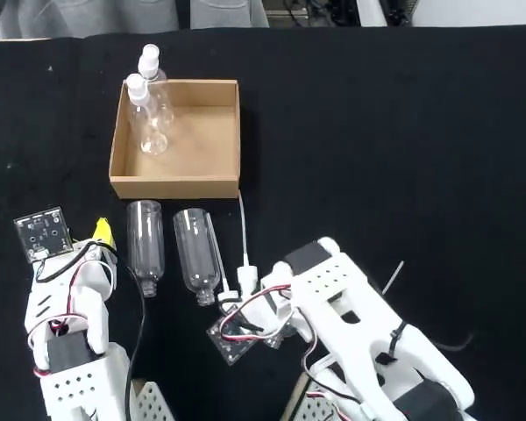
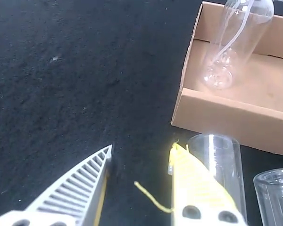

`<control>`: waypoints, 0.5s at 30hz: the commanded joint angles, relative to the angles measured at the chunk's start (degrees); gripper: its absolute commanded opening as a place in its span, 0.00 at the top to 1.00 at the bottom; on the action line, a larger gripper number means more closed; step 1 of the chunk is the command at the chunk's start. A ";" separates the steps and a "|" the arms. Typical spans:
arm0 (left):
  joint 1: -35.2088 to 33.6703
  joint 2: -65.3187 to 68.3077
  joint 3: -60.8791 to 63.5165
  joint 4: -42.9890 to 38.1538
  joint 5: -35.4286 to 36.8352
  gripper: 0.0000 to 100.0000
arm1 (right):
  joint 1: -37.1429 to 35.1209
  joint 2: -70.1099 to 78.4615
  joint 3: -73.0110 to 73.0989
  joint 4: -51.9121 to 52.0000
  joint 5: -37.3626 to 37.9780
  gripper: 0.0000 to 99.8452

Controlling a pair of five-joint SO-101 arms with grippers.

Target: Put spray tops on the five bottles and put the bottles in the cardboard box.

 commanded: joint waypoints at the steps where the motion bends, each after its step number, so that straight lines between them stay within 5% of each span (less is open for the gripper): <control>1: 0.48 -0.79 -0.92 -0.26 -0.53 0.82 | -0.62 -0.22 0.57 -2.02 0.70 0.76; 15: 0.48 -0.79 -0.84 -0.26 -0.53 0.82 | 0.88 -0.48 0.84 -1.93 0.62 0.83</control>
